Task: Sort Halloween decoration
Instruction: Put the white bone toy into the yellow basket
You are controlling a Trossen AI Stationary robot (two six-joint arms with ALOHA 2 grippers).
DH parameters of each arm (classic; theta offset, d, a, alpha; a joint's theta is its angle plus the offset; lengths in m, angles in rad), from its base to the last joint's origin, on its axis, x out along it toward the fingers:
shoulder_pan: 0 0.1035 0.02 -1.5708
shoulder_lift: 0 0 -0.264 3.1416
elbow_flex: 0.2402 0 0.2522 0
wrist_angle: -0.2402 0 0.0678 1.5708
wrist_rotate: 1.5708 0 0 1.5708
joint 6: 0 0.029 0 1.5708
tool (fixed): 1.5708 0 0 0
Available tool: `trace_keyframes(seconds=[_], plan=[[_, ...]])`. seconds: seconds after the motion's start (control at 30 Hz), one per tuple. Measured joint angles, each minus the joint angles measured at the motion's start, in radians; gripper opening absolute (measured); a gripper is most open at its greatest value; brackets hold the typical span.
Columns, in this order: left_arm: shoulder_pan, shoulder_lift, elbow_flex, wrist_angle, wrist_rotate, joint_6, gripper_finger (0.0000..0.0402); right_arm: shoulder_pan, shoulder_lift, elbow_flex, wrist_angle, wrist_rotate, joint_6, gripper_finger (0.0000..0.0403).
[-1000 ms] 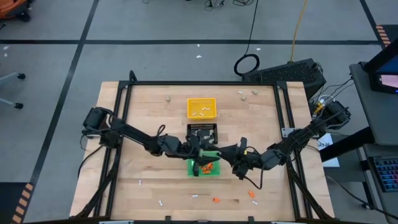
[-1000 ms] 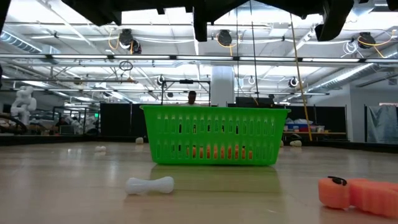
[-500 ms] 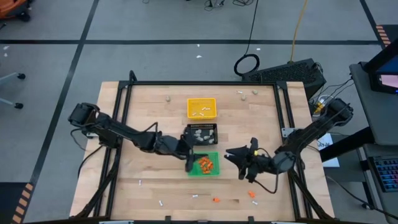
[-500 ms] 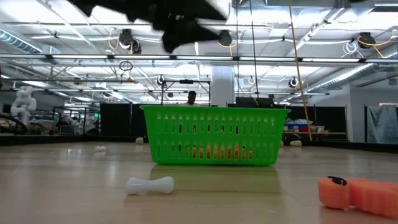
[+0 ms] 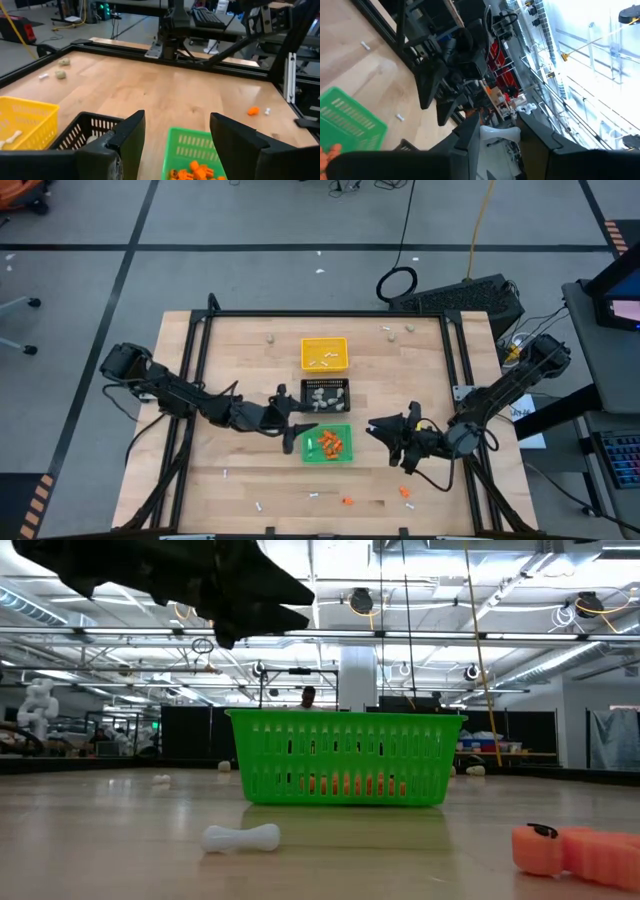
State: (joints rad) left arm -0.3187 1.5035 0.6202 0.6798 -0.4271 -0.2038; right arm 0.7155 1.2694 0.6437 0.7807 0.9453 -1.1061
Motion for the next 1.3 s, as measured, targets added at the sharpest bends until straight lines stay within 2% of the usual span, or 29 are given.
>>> trace_keyframes(seconds=[0.3, 0.73, 0.93, 1.03, 1.2, 1.3], plan=[[-0.013, 0.0, -0.001, 0.008, -0.027, 0.003, 0.0221, -0.007, 0.0, 0.0, 0.0, -0.001, 0.156, 0.0096], [-0.031, 0.0, -0.001, 0.015, -0.028, 0.0, 0.0222, -0.028, 0.0, 0.0, -0.006, -0.004, 0.524, 0.0096], [-0.031, 0.0, -0.001, 0.016, -0.028, -0.024, 0.0222, -0.126, 0.0, 0.0, -0.077, -0.009, 0.899, 0.0096], [-0.031, 0.0, -0.001, 0.016, -0.027, -0.028, 0.0222, -0.184, 0.0, 0.0, -0.145, -0.064, 1.047, 0.0096], [-0.031, 0.0, -0.001, 0.016, -0.019, -0.028, 0.0222, -0.318, 0.001, 0.0, -0.192, -0.143, 1.093, 0.0096], [-0.031, 0.0, -0.001, 0.016, -0.018, -0.029, 0.0222, -0.426, 0.001, 0.0, -0.187, -0.231, 1.096, 0.0096]])
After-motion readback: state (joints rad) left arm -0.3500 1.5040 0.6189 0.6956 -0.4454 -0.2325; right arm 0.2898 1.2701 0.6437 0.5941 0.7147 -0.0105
